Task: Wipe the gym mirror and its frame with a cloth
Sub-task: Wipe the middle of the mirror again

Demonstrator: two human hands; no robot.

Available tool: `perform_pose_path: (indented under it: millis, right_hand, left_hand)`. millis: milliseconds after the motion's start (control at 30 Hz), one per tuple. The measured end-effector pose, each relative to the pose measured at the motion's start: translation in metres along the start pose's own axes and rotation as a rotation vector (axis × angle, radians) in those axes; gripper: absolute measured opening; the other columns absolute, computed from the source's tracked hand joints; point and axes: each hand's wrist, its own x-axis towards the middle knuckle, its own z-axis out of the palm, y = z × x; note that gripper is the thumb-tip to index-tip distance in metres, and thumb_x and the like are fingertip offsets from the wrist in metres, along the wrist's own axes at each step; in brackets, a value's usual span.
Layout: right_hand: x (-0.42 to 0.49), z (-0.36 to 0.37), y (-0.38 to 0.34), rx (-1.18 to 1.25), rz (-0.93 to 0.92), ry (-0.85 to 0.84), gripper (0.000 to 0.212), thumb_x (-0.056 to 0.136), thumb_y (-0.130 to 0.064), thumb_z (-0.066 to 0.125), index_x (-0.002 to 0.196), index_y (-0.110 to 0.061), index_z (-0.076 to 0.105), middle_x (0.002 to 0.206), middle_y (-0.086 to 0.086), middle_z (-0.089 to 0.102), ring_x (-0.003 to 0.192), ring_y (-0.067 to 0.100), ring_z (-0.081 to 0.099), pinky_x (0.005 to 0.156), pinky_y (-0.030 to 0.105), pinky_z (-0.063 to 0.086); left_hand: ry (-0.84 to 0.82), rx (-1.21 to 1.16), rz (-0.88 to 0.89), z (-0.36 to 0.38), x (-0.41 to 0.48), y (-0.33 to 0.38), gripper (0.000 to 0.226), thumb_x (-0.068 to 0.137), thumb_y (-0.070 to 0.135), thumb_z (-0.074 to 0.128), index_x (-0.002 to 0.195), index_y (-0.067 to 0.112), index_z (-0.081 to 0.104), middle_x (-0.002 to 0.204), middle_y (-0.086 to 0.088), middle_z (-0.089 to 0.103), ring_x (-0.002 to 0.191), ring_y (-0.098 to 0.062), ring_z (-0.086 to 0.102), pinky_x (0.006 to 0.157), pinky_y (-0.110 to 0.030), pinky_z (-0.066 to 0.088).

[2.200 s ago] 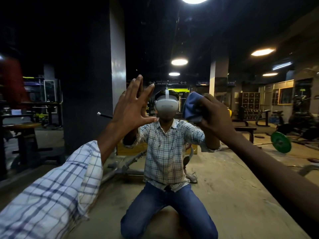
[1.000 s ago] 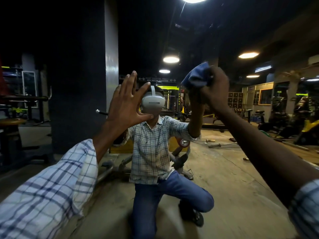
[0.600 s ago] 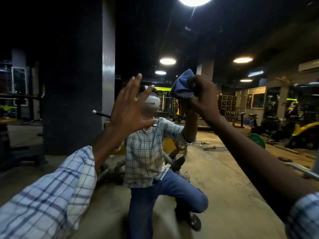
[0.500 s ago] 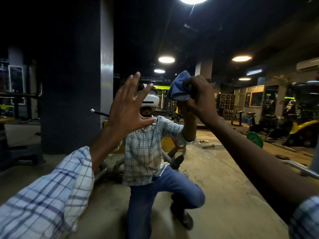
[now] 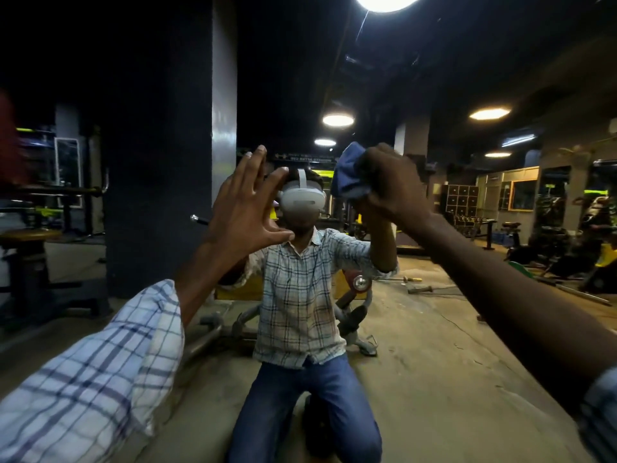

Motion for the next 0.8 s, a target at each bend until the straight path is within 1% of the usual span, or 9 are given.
perform_pose_path:
  millis: [133, 167, 267, 333, 500, 567, 667, 733, 800]
  right_hand:
    - [0.019, 0.008, 0.005, 0.042, 0.147, 0.331, 0.019, 0.085, -0.027, 0.066, 0.099, -0.015, 0.062, 0.096, -0.002, 0.054, 0.084, 0.005, 0.045, 0.074, 0.013, 0.038]
    - [0.019, 0.017, 0.0, 0.046, 0.099, 0.284, 0.018, 0.086, -0.024, 0.07, 0.1, -0.015, 0.063, 0.097, -0.002, 0.057, 0.084, 0.005, 0.048, 0.075, 0.014, 0.041]
    - [0.009, 0.036, -0.006, 0.066, -0.04, -0.001, 0.021, 0.079, -0.015, 0.077, 0.095, -0.019, 0.065, 0.094, 0.0, 0.061, 0.079, 0.014, 0.058, 0.069, 0.041, 0.053]
    - [0.009, 0.032, -0.005, 0.048, -0.047, -0.028, 0.018, 0.079, -0.019, 0.075, 0.094, -0.021, 0.065, 0.093, -0.002, 0.06, 0.078, 0.014, 0.058, 0.066, 0.046, 0.053]
    - [0.017, 0.018, -0.006, 0.101, 0.235, 0.43, 0.031, 0.083, -0.034, 0.062, 0.105, -0.014, 0.065, 0.101, -0.007, 0.053, 0.089, 0.005, 0.05, 0.076, 0.02, 0.047]
    - [0.007, 0.031, -0.01, 0.064, 0.106, 0.282, 0.021, 0.084, -0.023, 0.07, 0.104, -0.018, 0.064, 0.1, -0.005, 0.057, 0.085, 0.006, 0.051, 0.075, 0.025, 0.049]
    - [-0.009, 0.037, -0.006, 0.036, -0.023, -0.042, 0.024, 0.079, -0.028, 0.076, 0.099, -0.022, 0.065, 0.094, -0.002, 0.059, 0.08, 0.012, 0.057, 0.069, 0.04, 0.053]
    - [-0.007, 0.028, 0.001, 0.021, 0.027, 0.048, 0.023, 0.079, -0.023, 0.076, 0.098, -0.023, 0.063, 0.096, -0.002, 0.06, 0.081, 0.012, 0.056, 0.069, 0.037, 0.054]
    - [-0.01, 0.023, 0.002, 0.065, 0.132, 0.269, 0.023, 0.082, -0.014, 0.076, 0.099, -0.021, 0.063, 0.096, -0.003, 0.058, 0.081, 0.007, 0.052, 0.07, 0.02, 0.047]
  left_hand:
    - [-0.016, -0.015, -0.02, 0.0, 0.001, 0.002, 0.118, 0.066, 0.062, 0.087, 0.162, 0.029, 0.028, 0.174, -0.008, -0.002, 0.16, -0.031, 0.001, 0.123, -0.054, 0.025]
    - [-0.02, -0.014, -0.02, 0.0, 0.002, 0.002, 0.119, 0.066, 0.062, 0.087, 0.162, 0.029, 0.028, 0.174, -0.008, -0.002, 0.16, -0.031, 0.001, 0.123, -0.054, 0.025]
    - [-0.035, 0.001, -0.024, -0.001, 0.003, 0.005, 0.118, 0.065, 0.065, 0.086, 0.162, 0.028, 0.029, 0.174, -0.009, -0.001, 0.16, -0.032, 0.002, 0.123, -0.052, 0.024]
    - [-0.036, 0.008, -0.022, -0.002, 0.002, 0.005, 0.118, 0.065, 0.068, 0.083, 0.162, 0.028, 0.029, 0.174, -0.008, -0.002, 0.16, -0.031, 0.001, 0.123, -0.05, 0.023]
    - [-0.031, 0.015, -0.017, -0.003, 0.003, 0.005, 0.118, 0.066, 0.069, 0.083, 0.162, 0.028, 0.029, 0.174, -0.008, 0.0, 0.16, -0.032, 0.002, 0.123, -0.053, 0.025]
    - [-0.023, 0.025, -0.013, -0.002, 0.003, 0.005, 0.117, 0.065, 0.068, 0.084, 0.161, 0.028, 0.03, 0.174, -0.009, 0.001, 0.16, -0.033, 0.004, 0.122, -0.052, 0.026]
    - [-0.015, 0.027, -0.003, 0.0, 0.003, 0.003, 0.117, 0.065, 0.067, 0.086, 0.161, 0.028, 0.03, 0.173, -0.01, 0.002, 0.159, -0.033, 0.006, 0.122, -0.052, 0.027]
    - [-0.017, 0.028, -0.008, 0.001, 0.003, 0.003, 0.117, 0.066, 0.067, 0.085, 0.161, 0.029, 0.029, 0.173, -0.009, 0.001, 0.159, -0.033, 0.005, 0.122, -0.051, 0.025]
    - [-0.021, 0.021, -0.011, 0.003, 0.003, 0.002, 0.117, 0.066, 0.067, 0.085, 0.162, 0.03, 0.028, 0.174, -0.008, 0.0, 0.16, -0.032, 0.004, 0.122, -0.05, 0.024]
